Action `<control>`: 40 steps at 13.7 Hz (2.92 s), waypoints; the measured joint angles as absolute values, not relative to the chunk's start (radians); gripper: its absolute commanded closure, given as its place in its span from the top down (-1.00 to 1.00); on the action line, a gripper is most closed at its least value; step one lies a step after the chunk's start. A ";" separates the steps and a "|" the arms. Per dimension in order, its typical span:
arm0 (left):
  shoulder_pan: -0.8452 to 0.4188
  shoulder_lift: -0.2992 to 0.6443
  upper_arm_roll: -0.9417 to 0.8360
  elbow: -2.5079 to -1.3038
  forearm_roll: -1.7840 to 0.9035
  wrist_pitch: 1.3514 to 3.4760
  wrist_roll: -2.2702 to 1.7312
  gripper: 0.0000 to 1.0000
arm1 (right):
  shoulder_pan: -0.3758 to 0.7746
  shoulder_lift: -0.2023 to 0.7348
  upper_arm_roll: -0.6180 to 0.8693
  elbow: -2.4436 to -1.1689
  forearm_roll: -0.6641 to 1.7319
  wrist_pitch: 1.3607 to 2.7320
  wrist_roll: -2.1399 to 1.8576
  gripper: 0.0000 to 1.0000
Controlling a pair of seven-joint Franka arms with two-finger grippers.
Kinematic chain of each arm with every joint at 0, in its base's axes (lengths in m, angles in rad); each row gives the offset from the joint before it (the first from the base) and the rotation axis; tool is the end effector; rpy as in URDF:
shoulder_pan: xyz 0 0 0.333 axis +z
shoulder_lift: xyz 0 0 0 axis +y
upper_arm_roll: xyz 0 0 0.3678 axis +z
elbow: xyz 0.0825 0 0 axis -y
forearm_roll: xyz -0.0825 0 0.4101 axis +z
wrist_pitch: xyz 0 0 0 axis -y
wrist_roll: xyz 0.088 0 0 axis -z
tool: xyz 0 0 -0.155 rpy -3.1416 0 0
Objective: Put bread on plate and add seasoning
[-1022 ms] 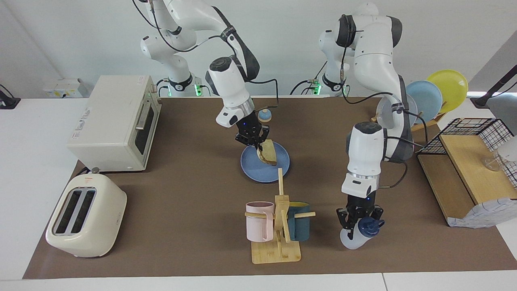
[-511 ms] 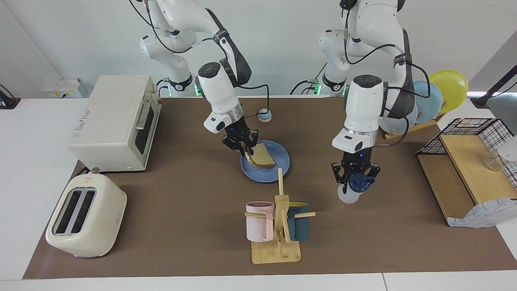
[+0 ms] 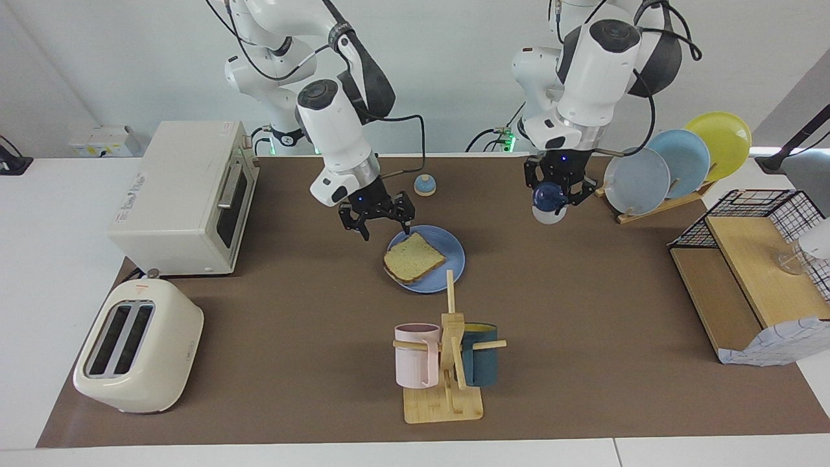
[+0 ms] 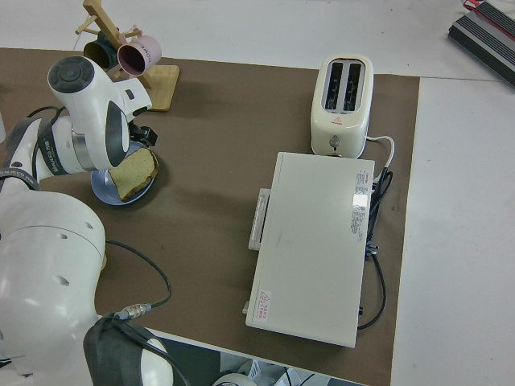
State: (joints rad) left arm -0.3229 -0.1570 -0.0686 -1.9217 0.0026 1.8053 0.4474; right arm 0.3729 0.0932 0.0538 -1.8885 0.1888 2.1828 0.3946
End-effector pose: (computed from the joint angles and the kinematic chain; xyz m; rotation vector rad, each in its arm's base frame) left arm 0.4954 -0.2063 0.5596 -2.8556 1.2732 -0.0623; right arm 0.5798 0.2784 0.4704 -2.8997 0.0895 -0.1691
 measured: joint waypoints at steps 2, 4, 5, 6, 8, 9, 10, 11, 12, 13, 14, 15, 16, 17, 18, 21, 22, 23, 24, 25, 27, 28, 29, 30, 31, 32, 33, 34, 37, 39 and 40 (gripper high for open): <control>-0.370 -0.198 -0.070 -1.932 0.001 1.726 0.558 -1.00 | 0.332 0.072 0.052 -1.774 0.102 1.967 0.392 1.00; -0.405 -0.209 -0.071 -1.938 0.001 1.663 0.701 -1.00 | 0.290 0.030 0.051 -1.708 0.061 1.805 0.355 1.00; -0.411 -0.210 -0.070 -1.940 0.001 1.638 0.776 -1.00 | 0.257 0.000 0.050 -1.695 0.046 1.738 0.299 1.00; -0.411 -0.210 -0.069 -1.941 0.001 1.619 0.828 -1.00 | 0.221 -0.026 0.049 -1.693 0.041 1.687 0.243 1.00; -0.411 -0.216 -0.067 -1.954 -0.033 1.596 0.886 -1.00 | 0.146 -0.057 0.046 -1.692 0.039 1.611 0.155 1.00; -0.411 -0.221 -0.067 -1.965 -0.057 1.596 0.901 -1.00 | 0.108 -0.059 0.045 -1.689 0.039 1.593 0.122 1.00; -0.411 -0.227 -0.067 -1.976 -0.076 1.600 0.913 -1.00 | 0.064 -0.058 0.043 -1.688 0.039 1.591 0.075 1.00; -0.411 -0.233 -0.067 -1.987 -0.100 1.617 0.918 -1.00 | 0.027 -0.053 0.040 -1.689 0.039 1.595 0.032 1.00; -0.411 -0.253 -0.067 -2.023 -0.137 1.677 0.920 -1.00 | 0.011 -0.042 0.039 -1.691 0.039 1.611 0.012 1.00; -0.411 -0.270 -0.067 -2.055 -0.150 1.717 0.921 -1.00 | 0.009 -0.036 0.039 -1.692 0.039 1.616 0.012 1.00; -0.411 -0.288 -0.067 -2.087 -0.157 1.745 0.921 -1.00 | 0.005 -0.030 0.039 -1.692 0.039 1.618 0.012 1.00; -0.411 -0.303 -0.067 -2.109 -0.160 1.760 0.921 -1.00 | 0.002 -0.025 0.039 -1.692 0.038 1.619 0.011 1.00; -0.411 -0.314 -0.067 -2.124 -0.161 1.768 0.921 -1.00 | 0.002 -0.022 0.041 -1.692 0.039 1.617 0.011 1.00; -0.411 -0.320 -0.067 -2.132 -0.161 1.772 0.921 -1.00 | 0.003 -0.022 0.046 -1.690 0.060 1.606 0.011 1.00; -0.411 -0.323 -0.067 -2.134 -0.161 1.772 0.921 -1.00 | 0.006 -0.024 0.050 -1.686 0.116 1.581 0.011 1.00; -0.411 -0.325 -0.067 -2.134 -0.161 1.774 0.921 -1.00 | 0.055 -0.044 0.081 -1.671 0.284 1.531 0.010 1.00; -0.411 -0.325 -0.067 -2.134 -0.162 1.774 0.921 -1.00 | 0.105 -0.053 0.092 -1.670 0.293 1.529 0.010 1.00; -0.411 -0.325 -0.067 -2.134 -0.162 1.774 0.921 -1.00 | 0.158 -0.061 0.100 -1.671 0.293 1.523 0.011 1.00; -0.411 -0.325 -0.067 -2.134 -0.162 1.774 0.921 -1.00 | 0.200 -0.069 0.107 -1.674 0.293 1.511 0.012 1.00; -0.411 -0.325 -0.067 -2.134 -0.162 1.775 0.921 -1.00 | 0.225 -0.074 0.111 -1.675 0.293 1.492 0.012 1.00; -0.411 -0.325 -0.067 -2.134 -0.162 1.775 0.921 -1.00 | 0.230 -0.079 0.110 -1.675 0.295 1.478 0.009 1.00; -0.412 -0.325 -0.067 -2.134 -0.162 1.775 0.921 -1.00 | 0.227 -0.081 0.107 -1.675 0.317 1.478 0.010 1.00; -0.412 -0.325 -0.067 -2.134 -0.162 1.775 0.921 -1.00 | 0.225 -0.082 0.103 -1.674 0.376 1.480 0.037 1.00; -0.412 -0.325 -0.067 -2.134 -0.162 1.775 0.921 -1.00 | 0.229 -0.082 0.102 -1.673 0.449 1.492 0.115 1.00; -0.412 -0.325 -0.067 -2.134 -0.162 1.776 0.921 -1.00 | 0.248 -0.083 0.103 -1.670 0.502 1.534 0.217 1.00; -0.412 -0.325 -0.067 -2.134 -0.162 1.776 0.921 -1.00 | 0.293 -0.084 0.105 -1.668 0.526 1.602 0.324 1.00; -0.412 -0.325 -0.067 -2.134 -0.162 1.776 0.921 -1.00 | 0.346 -0.084 0.107 -1.666 0.529 1.670 0.419 1.00; -0.412 -0.325 -0.067 -2.134 -0.162 1.776 0.921 -1.00 | 0.406 -0.083 0.109 -1.667 0.529 1.741 0.514 1.00; -0.413 -0.325 -0.068 -2.134 -0.162 1.776 0.921 -1.00 | 0.518 -0.077 0.112 -1.670 0.529 1.878 0.657 0.50; -0.413 -0.325 -0.069 -2.134 -0.163 1.776 0.921 -1.00 | 0.566 -0.053 0.111 -1.675 0.529 1.956 0.702 0.32; -0.413 -0.325 -0.071 -2.134 -0.163 1.776 0.921 -1.00 | 0.580 -0.034 0.111 -1.675 0.529 1.990 0.718 0.17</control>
State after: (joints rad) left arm -0.4134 -0.3251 -0.0706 -2.1343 -0.1627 1.7764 0.9209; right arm 0.5800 -0.0338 0.1115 -1.6750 0.5288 1.9895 0.7182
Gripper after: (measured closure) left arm 0.559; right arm 0.260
